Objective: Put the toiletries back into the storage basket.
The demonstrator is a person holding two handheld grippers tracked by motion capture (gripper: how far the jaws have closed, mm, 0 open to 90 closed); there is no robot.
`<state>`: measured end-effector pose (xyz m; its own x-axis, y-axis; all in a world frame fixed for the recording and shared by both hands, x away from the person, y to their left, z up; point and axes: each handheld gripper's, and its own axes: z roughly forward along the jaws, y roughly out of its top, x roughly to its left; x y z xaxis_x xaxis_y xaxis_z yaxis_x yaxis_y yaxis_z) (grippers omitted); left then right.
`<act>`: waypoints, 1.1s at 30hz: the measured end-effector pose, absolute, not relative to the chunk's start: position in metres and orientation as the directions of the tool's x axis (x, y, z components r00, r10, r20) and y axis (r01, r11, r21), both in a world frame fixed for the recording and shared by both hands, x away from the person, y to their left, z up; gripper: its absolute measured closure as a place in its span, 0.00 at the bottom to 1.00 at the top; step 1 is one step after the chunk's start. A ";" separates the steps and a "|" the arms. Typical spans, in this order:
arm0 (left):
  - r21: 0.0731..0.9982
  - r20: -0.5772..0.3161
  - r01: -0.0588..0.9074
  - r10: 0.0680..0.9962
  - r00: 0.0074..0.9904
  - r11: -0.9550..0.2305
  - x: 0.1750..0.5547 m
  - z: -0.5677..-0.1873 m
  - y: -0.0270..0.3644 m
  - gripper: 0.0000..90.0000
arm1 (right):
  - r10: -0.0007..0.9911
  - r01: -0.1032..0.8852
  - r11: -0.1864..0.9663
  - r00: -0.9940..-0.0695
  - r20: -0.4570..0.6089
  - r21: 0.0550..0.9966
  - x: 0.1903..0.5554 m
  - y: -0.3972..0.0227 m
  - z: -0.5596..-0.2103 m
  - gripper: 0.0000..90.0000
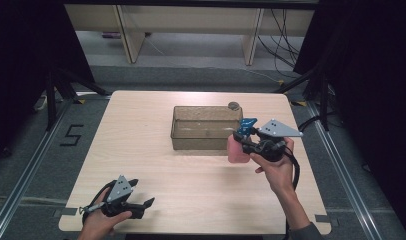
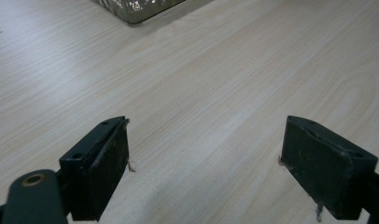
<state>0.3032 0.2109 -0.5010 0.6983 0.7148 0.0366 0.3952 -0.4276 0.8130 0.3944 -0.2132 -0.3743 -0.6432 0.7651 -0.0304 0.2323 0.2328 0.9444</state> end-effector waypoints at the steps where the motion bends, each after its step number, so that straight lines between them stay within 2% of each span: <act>1: 0.813 0.036 0.395 0.715 0.699 -0.427 0.303 -0.501 0.211 0.16 | 0.771 0.241 0.228 -0.636 -0.024 0.943 0.396 -0.213 -0.372 0.60; 5: 0.829 0.004 0.403 0.724 0.690 -0.389 0.303 -0.502 0.209 0.16 | 0.772 0.235 0.215 -0.635 -0.018 0.948 0.403 -0.212 -0.369 0.60; 16: 0.831 0.015 0.396 0.729 0.685 -0.390 0.303 -0.502 0.209 0.16 | 0.785 0.235 0.226 -0.618 -0.034 0.946 0.424 -0.211 -0.360 0.60; 23: 0.827 0.013 0.398 0.722 0.692 -0.397 0.303 -0.501 0.210 0.16 | 0.788 0.242 0.197 -0.616 -0.006 0.950 0.430 -0.208 -0.359 0.60; 24: 0.829 0.004 0.402 0.722 0.691 -0.389 0.302 -0.501 0.209 0.16 | 0.789 0.220 0.210 -0.614 -0.032 0.953 0.433 -0.209 -0.358 0.60; 32: 0.829 0.007 0.401 0.724 0.690 -0.390 0.302 -0.501 0.209 0.16 | 0.790 0.234 0.200 -0.613 -0.014 0.951 0.444 -0.205 -0.353 0.60; 33: 0.829 0.006 0.401 0.724 0.690 -0.390 0.302 -0.501 0.209 0.16 | 0.797 0.217 0.209 -0.603 -0.038 0.954 0.447 -0.205 -0.353 0.60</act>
